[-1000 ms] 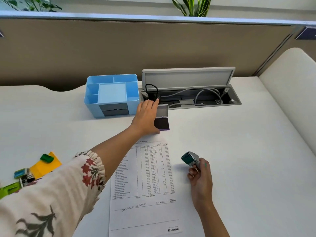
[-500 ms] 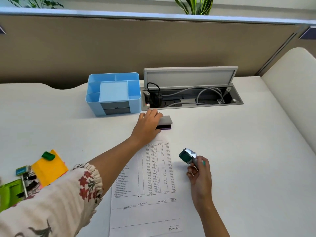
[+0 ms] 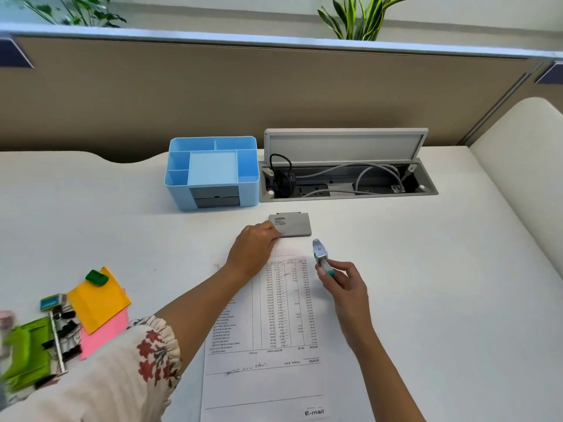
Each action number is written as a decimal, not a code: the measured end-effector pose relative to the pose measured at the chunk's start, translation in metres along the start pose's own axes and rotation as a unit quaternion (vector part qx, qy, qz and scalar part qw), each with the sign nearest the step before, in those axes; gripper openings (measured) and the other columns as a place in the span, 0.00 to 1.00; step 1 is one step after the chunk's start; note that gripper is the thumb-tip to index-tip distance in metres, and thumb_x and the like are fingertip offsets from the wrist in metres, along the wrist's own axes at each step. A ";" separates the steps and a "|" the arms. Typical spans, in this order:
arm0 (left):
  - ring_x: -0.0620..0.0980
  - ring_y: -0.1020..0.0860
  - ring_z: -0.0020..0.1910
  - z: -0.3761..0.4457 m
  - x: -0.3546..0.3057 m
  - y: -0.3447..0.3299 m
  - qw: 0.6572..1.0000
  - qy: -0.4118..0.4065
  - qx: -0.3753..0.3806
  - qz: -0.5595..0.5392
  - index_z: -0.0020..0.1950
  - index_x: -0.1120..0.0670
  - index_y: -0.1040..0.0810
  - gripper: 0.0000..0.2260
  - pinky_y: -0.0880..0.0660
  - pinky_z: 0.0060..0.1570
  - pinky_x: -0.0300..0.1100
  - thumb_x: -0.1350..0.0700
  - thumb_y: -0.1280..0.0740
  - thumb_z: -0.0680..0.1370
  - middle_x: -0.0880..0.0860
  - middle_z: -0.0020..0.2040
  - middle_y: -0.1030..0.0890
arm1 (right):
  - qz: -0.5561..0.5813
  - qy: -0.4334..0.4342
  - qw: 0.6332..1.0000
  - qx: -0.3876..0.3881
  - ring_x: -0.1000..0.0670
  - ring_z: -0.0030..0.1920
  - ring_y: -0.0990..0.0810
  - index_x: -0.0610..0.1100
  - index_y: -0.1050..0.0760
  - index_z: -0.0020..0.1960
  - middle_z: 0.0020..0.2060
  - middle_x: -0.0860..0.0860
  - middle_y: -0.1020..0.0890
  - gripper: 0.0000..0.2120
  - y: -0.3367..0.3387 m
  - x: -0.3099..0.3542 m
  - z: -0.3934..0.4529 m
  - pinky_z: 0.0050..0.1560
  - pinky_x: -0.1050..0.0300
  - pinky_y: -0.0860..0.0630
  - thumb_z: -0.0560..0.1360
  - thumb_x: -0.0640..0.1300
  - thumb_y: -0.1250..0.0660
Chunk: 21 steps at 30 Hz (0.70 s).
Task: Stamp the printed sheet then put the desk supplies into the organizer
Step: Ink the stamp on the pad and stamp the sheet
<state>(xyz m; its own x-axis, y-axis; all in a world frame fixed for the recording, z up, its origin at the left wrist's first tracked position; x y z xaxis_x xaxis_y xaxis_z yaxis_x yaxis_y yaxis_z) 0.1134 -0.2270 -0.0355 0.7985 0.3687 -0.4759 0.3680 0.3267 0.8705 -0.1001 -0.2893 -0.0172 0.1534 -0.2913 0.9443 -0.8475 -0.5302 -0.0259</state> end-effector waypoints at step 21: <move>0.57 0.19 0.42 0.003 0.000 -0.004 0.999 0.034 0.011 -0.003 0.56 0.55 0.16 0.09 0.20 0.44 0.51 0.60 0.35 0.80 0.53 0.49 0.19 | -0.321 0.207 0.921 -0.077 0.51 0.52 0.24 0.48 0.26 0.58 0.52 0.50 0.20 0.13 -0.075 -0.013 0.079 0.49 0.67 0.28 0.75 0.46 0.29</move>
<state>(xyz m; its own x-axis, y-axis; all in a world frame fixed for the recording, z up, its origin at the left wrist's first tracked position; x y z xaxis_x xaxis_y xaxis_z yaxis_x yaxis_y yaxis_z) 0.1135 -0.2306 -0.0385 0.7617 0.4254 -0.4887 0.3844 0.3106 0.8694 0.0017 -0.3090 -0.0539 0.4676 0.3879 0.7943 -0.7171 -0.3590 0.5974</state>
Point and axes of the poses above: each hand's wrist, its own z-axis towards the middle knuckle, its own y-axis out of the back of the hand, x = y × z, the point moved 3 cm from there along z, towards the middle knuckle
